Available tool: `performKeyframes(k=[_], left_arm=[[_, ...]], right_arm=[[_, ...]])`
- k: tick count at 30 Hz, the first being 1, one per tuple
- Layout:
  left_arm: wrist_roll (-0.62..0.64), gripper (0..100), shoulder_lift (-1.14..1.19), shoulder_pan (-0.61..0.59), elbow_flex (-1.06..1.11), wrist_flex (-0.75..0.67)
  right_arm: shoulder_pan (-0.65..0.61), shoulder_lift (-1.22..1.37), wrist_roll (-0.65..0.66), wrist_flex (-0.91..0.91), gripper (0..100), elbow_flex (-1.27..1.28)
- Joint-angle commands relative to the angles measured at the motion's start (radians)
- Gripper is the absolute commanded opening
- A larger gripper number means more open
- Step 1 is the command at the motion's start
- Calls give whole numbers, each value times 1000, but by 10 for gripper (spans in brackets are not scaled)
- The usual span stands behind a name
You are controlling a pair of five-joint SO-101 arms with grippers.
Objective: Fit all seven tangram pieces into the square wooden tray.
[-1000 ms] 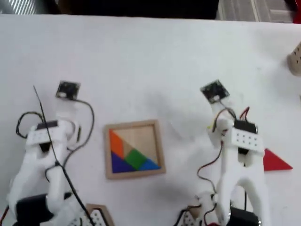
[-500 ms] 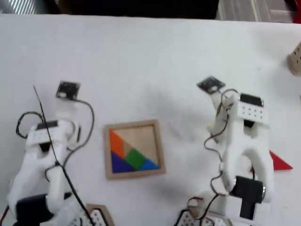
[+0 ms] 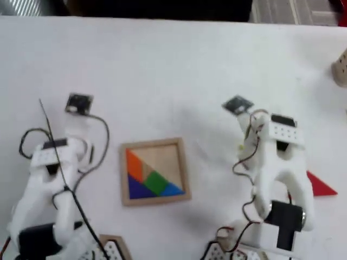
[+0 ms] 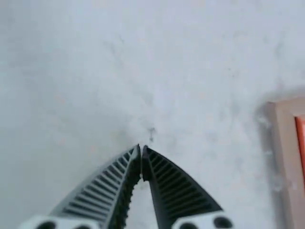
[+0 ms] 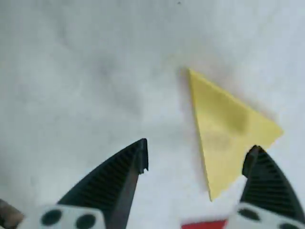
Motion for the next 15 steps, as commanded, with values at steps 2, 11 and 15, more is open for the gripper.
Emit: performKeyframes(k=[2,11,15], left_arm=[[2,35,-1,30,-44,-2],[3,35,-1,30,-46,-2],[2,35,-1,30,-46,-2]], right_arm=[[-2,-12,31,-154,313,37],[114,7,216,-203,314,21],[145,82,281,-206,315,2]])
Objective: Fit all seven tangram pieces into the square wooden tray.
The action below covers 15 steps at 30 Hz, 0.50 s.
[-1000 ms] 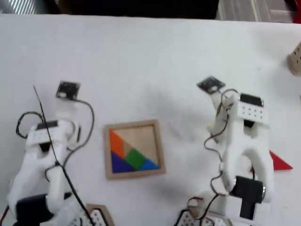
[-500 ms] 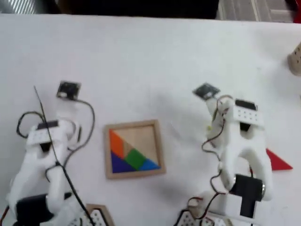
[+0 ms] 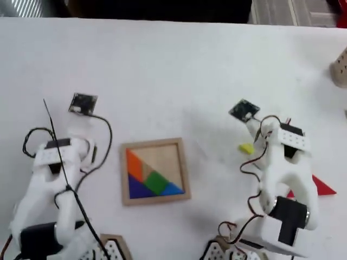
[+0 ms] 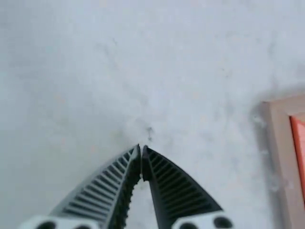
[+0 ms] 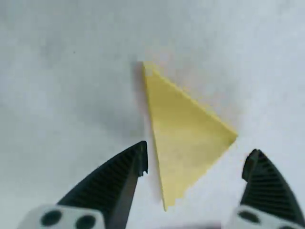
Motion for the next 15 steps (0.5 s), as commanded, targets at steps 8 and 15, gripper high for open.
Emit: performKeyframes(k=[8,15], left_arm=[[0,35,-1,15,-46,-2],[0,35,-1,15,-46,-2]], right_arm=[[-7,265,51,-2,315,-218],[-18,269,57,162,315,-353]])
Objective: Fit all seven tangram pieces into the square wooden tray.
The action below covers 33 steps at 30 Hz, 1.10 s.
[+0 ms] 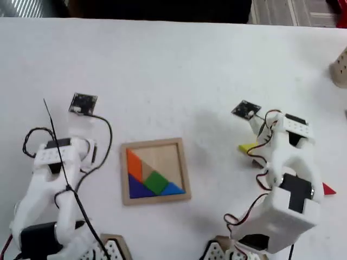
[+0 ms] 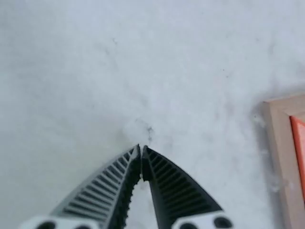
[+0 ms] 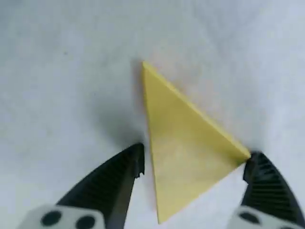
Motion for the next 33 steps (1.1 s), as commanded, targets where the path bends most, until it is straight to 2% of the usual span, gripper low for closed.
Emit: performKeyframes(k=[1,12,22,33], left_arm=[[0,35,-1,15,-46,-2],[0,35,-1,13,-46,-2],[0,35,-1,12,-46,-2],[0,35,-1,12,-46,-2]], right_arm=[[-28,-22,14,39,315,-100],[-87,-5,11,47,313,-109],[2,-12,15,47,314,-112],[-30,-1,8,47,312,-83]])
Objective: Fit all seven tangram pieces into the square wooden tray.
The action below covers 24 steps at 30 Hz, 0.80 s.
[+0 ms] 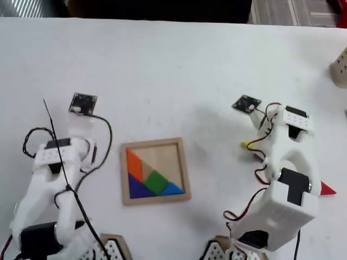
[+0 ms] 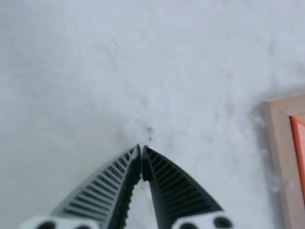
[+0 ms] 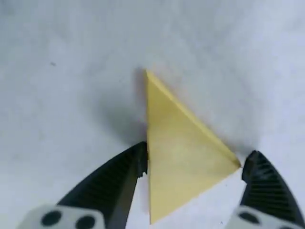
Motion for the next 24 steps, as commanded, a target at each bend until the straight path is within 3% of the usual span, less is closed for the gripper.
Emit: performKeyframes(k=[1,5,11,13,20,24], left_arm=[[0,35,-1,12,-46,-2],[0,35,-1,12,-46,-2],[0,35,-1,12,-46,-2],[0,35,-1,12,-46,-2],[0,35,-1,10,-46,-2],[0,35,-1,10,-46,-2]], right_arm=[[-16,-7,3,5,312,-14],[-12,-8,3,12,295,-12],[-7,-7,-74,12,108,-12],[-8,-7,-86,12,85,-12],[-8,-18,-89,13,95,-15],[44,-82,-89,68,200,-38]])
